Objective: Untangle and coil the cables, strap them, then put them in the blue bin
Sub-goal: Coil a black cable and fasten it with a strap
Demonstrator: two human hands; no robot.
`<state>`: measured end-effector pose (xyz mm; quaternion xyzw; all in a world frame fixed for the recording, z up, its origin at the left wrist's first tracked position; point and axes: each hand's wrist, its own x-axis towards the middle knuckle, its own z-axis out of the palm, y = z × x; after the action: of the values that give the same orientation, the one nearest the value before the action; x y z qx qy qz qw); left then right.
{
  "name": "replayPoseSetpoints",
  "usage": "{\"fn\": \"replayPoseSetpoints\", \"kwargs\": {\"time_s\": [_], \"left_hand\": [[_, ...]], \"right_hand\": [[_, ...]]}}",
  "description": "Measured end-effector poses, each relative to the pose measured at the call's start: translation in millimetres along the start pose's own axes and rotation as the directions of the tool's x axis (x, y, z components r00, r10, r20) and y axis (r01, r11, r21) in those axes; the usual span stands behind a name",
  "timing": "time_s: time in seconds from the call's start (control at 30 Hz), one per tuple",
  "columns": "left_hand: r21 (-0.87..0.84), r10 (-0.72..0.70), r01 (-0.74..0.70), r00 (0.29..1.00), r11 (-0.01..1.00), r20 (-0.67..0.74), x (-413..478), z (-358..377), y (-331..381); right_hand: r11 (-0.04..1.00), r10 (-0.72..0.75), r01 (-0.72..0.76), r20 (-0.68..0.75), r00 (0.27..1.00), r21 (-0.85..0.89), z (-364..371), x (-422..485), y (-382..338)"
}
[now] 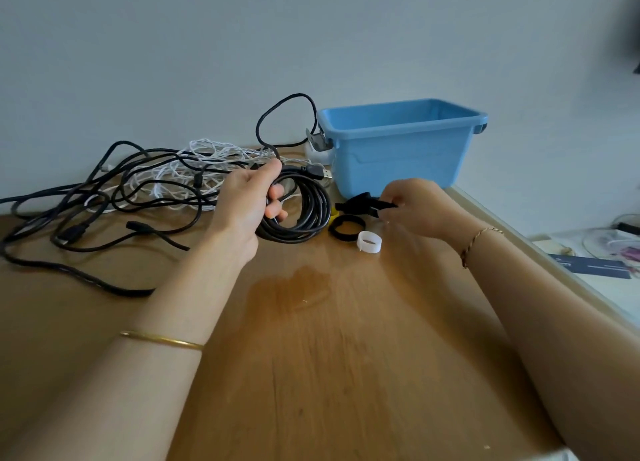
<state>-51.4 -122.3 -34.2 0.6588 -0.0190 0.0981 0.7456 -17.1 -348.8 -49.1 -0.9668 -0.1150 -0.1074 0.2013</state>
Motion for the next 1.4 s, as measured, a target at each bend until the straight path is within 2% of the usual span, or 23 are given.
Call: {"fn": "replayPoseSetpoints", "kwargs": {"time_s": [0.1,0.2,0.3,0.4,0.53,0.6,0.7,0.77,0.83,0.9,0.97,1.03,1.1,1.17,1.23,1.4], "left_hand": [[-0.007,-0.008,0.008,1.0,1.0,0.001,-1,0,0],[0.0,-0.006,0.006,1.0,1.0,0.002,-2,0,0],[0.015,0.0,0.0,1.0,1.0,0.007,-2,1,1],[0.021,-0.005,0.004,1.0,1.0,0.009,-3,2,1],[0.043,0.007,-0.008,1.0,0.999,0.008,-4,2,1],[0.071,0.024,-0.025,1.0,0.997,0.013,-4,1,1],[0.133,0.058,-0.063,0.998,0.989,0.038,-4,0,1],[0.142,0.073,-0.08,0.996,0.987,0.057,-4,-2,4],[0.168,0.093,-0.102,0.994,0.98,0.058,-5,-5,7],[0.203,0.114,-0.12,0.993,0.972,0.04,-5,-9,9],[0.207,0.132,-0.136,0.991,0.969,0.032,-6,-14,11],[0.23,0.158,-0.161,0.987,0.96,0.029,-8,-17,11],[0.272,0.194,-0.197,0.98,0.942,0.039,-11,-18,11],[0.307,0.235,-0.239,0.971,0.921,0.05,-12,-17,11],[0.328,0.274,-0.277,0.96,0.903,0.059,-13,-15,11],[0.329,0.309,-0.314,0.949,0.891,0.067,-18,-11,8]], "right_hand": [[0.991,0.029,-0.028,-0.005,1.0,0.13,-2,-2,-1],[0.945,0.119,-0.098,-0.049,0.992,0.312,-5,-4,-3],[0.835,0.224,-0.169,-0.044,0.974,0.523,-7,-2,-3],[0.739,0.301,-0.228,-0.008,0.954,0.634,-9,-1,-2],[0.583,0.344,-0.209,-0.006,0.939,0.786,-14,-3,-4],[0.58,0.282,-0.147,-0.027,0.959,0.801,-18,-6,-13],[0.645,0.057,0.025,-0.081,0.995,0.764,-25,-14,-42],[0.688,-0.107,0.122,-0.067,0.992,0.715,-32,-19,-66],[0.826,-0.264,0.226,0.001,0.964,0.516,-36,-20,-85],[0.908,-0.377,0.351,0.082,0.923,0.229,-32,-18,-96],[0.928,-0.373,0.373,0.112,0.921,0.017,-24,-15,-102],[0.923,-0.361,0.37,0.091,0.928,-0.106,-17,-16,-108],[0.889,-0.393,0.385,0.016,0.919,-0.247,-8,-17,-112],[0.858,-0.435,0.37,-0.121,0.892,-0.355,4,-16,-115],[0.842,-0.462,0.328,-0.255,0.85,-0.429,18,-16,-117],[0.856,-0.458,0.251,-0.437,0.774,-0.453,30,-18,-119]]}}
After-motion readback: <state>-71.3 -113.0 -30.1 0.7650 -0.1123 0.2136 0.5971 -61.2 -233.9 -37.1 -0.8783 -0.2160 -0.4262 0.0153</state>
